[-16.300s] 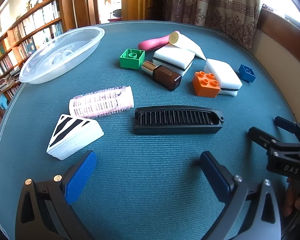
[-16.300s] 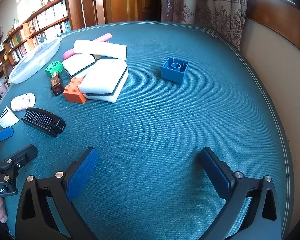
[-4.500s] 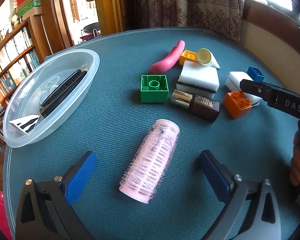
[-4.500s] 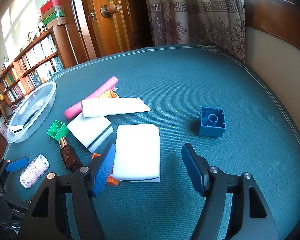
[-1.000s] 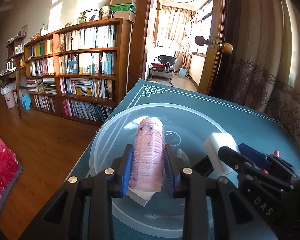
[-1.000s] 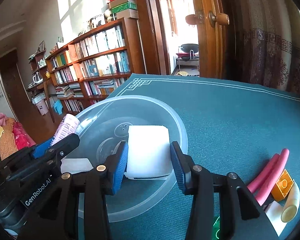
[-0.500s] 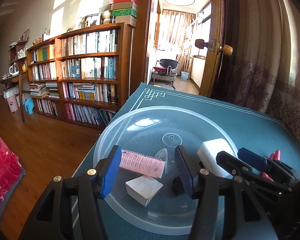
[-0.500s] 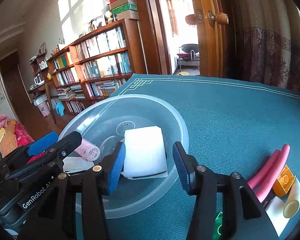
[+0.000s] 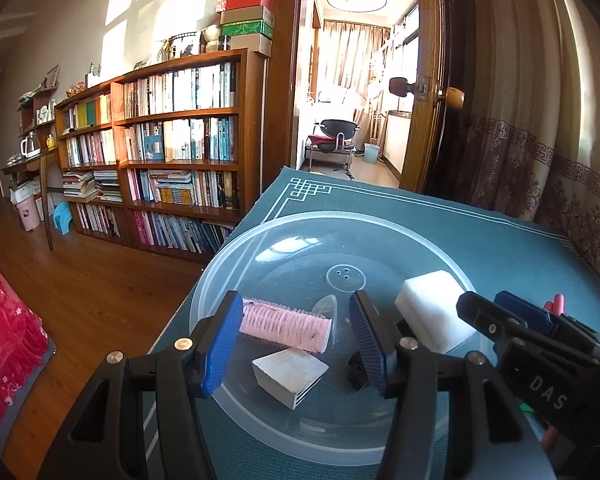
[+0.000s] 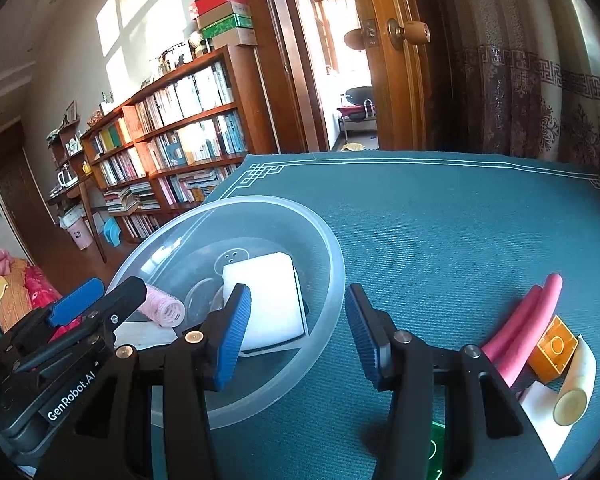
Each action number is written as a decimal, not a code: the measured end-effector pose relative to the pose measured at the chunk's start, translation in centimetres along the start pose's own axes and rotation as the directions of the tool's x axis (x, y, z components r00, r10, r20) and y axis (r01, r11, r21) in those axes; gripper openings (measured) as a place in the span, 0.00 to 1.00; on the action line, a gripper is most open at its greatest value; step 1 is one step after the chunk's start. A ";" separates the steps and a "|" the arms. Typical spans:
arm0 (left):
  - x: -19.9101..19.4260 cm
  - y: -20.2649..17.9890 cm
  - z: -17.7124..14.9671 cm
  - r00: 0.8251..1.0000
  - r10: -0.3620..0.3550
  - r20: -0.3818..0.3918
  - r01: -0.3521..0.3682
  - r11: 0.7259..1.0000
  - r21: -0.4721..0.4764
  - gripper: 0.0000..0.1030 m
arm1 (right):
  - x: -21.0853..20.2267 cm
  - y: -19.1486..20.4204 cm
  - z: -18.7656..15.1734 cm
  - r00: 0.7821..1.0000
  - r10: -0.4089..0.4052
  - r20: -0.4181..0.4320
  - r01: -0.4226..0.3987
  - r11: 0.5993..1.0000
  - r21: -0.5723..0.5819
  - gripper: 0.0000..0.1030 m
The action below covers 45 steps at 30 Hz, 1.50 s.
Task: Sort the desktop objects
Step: 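Move both open tools away from the bowl toward the toy bricks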
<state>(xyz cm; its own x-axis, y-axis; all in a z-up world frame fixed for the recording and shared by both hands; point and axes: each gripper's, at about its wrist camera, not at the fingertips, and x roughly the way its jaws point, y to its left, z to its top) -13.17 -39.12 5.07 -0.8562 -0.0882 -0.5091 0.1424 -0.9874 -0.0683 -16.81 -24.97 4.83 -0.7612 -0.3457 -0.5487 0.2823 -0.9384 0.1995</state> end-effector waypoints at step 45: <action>-3.2 -4.5 -0.9 0.987 -0.148 0.060 0.140 0.983 0.120 0.78 | -10.0 -9.5 -3.3 0.983 -0.179 0.034 0.176 0.980 0.091 0.63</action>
<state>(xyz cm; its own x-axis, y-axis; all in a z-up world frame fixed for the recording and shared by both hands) -10.64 -34.29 6.28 -0.8959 0.0509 -0.4413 -0.0391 -0.9986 -0.0357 -9.95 -12.64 5.75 -0.8188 -0.1719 -0.5478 0.0903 -0.9808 0.1728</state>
